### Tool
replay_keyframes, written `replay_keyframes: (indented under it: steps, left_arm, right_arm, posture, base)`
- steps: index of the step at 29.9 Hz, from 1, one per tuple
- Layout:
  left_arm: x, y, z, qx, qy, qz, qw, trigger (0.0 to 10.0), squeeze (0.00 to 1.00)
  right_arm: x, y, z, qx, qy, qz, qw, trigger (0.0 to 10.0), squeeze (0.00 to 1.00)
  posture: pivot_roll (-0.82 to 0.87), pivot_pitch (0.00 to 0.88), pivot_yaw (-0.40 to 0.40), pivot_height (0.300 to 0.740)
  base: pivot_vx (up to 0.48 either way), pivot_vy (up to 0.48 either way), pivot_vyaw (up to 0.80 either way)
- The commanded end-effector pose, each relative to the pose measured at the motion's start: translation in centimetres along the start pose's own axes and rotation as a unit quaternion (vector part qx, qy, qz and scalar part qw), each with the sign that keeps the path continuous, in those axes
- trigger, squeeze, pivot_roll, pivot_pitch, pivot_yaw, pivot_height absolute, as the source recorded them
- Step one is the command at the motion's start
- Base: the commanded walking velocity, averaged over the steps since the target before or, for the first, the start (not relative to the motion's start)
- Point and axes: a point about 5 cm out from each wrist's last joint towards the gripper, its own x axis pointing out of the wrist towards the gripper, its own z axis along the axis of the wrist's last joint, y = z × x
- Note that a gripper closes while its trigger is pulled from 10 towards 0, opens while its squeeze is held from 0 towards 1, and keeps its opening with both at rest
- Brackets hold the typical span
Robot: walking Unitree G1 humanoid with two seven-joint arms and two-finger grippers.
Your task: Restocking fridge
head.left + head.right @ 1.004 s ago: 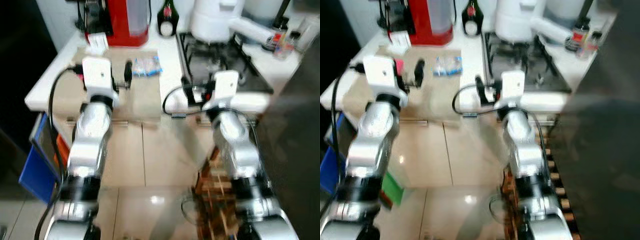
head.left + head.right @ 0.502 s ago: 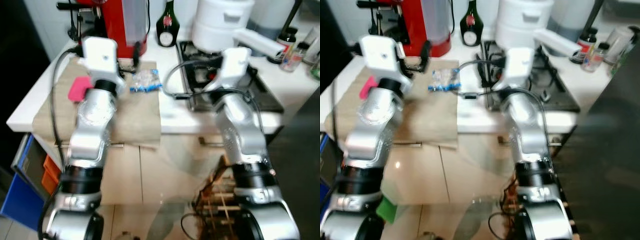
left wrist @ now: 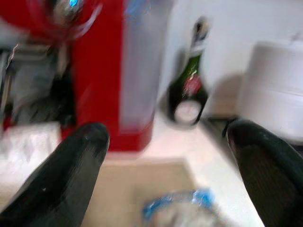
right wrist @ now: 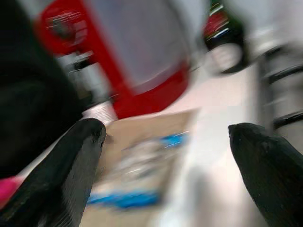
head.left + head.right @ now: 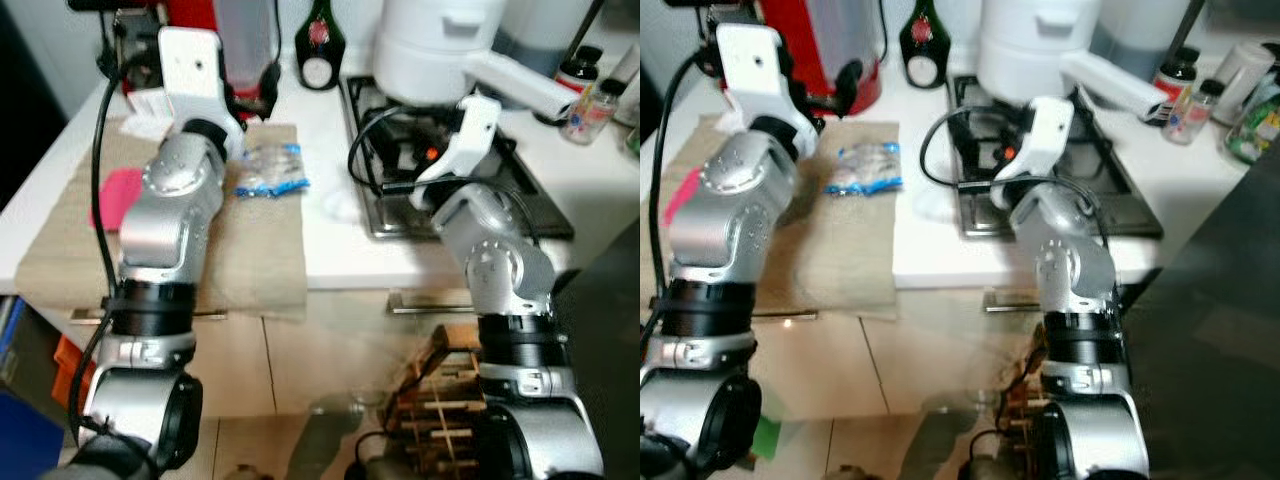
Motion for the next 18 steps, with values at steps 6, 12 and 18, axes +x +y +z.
replay_keyframes:
  steps: [6,12,18]
  left_arm:
    - [0.5,1.0,-2.1,-0.07,0.097,-0.018,0.993,10.0,0.0]
    - [1.2,0.8,-2.1,-0.104,0.106,-0.041,0.988,10.0,0.0]
    - [2.1,0.0,-0.3,-0.071,0.072,-0.075,0.992,10.0,0.0]
  right_arm:
    - [-0.9,-1.1,-0.1,0.039,0.014,-0.025,0.999,10.0,0.02]
    - [-0.6,-1.9,0.6,0.061,0.017,-0.041,0.997,10.0,0.01]
    - [0.1,-2.7,1.2,0.051,0.003,-0.057,0.997,10.0,0.02]
  posture:
    - [-0.09,0.009,0.001,0.74]
    - [-0.08,0.0,0.008,0.74]
    - [-0.08,0.0,0.02,0.74]
  base:
    - [0.0,0.0,0.0]
    - [0.0,0.0,0.0]
    - [0.0,0.0,0.0]
